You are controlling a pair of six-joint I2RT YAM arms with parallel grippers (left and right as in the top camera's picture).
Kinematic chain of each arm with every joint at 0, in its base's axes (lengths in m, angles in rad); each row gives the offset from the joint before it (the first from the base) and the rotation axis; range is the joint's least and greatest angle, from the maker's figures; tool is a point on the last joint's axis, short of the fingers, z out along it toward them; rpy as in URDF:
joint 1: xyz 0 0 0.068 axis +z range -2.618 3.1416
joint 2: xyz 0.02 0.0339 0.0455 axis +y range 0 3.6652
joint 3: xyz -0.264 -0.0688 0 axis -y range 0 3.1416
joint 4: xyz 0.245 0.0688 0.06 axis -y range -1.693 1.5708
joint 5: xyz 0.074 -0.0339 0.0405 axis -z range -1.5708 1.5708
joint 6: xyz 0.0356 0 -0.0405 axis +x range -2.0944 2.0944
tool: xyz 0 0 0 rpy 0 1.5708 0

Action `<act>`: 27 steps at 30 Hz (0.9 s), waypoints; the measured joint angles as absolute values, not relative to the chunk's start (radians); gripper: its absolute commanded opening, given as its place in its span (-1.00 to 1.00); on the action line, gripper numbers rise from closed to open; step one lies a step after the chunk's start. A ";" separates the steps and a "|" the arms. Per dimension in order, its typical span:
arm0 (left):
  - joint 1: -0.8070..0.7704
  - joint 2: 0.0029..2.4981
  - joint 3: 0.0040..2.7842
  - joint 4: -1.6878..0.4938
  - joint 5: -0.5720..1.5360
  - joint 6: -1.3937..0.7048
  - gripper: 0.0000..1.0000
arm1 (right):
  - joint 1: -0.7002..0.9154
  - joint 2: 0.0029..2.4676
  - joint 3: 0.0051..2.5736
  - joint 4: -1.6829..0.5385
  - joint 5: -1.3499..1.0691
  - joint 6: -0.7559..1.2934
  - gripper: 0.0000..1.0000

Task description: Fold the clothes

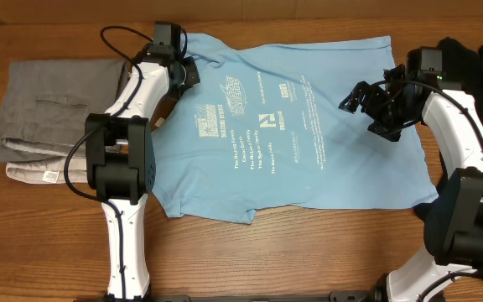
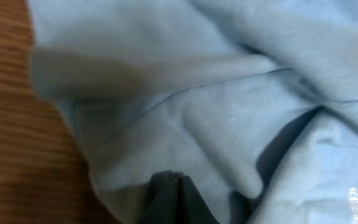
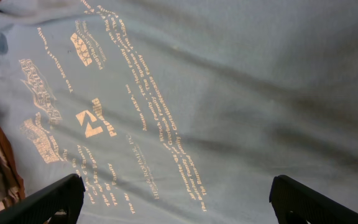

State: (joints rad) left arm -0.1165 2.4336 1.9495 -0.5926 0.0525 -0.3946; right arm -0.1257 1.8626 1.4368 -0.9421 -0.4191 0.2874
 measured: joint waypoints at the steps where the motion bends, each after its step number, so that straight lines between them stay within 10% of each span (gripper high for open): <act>1: -0.117 2.434 1.950 -0.596 0.047 -0.395 -0.92 | -0.125 1.863 1.437 -0.942 -0.419 0.288 1.00; 27: -0.086 2.442 2.039 -0.516 -0.428 -0.014 -0.92 | -0.125 1.863 1.437 -0.942 -0.419 0.287 1.00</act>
State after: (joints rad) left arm -0.0856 2.4424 2.0392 -0.5159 -0.4282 -0.0143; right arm -0.1253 1.8626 1.4368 -0.9417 -0.4194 0.2874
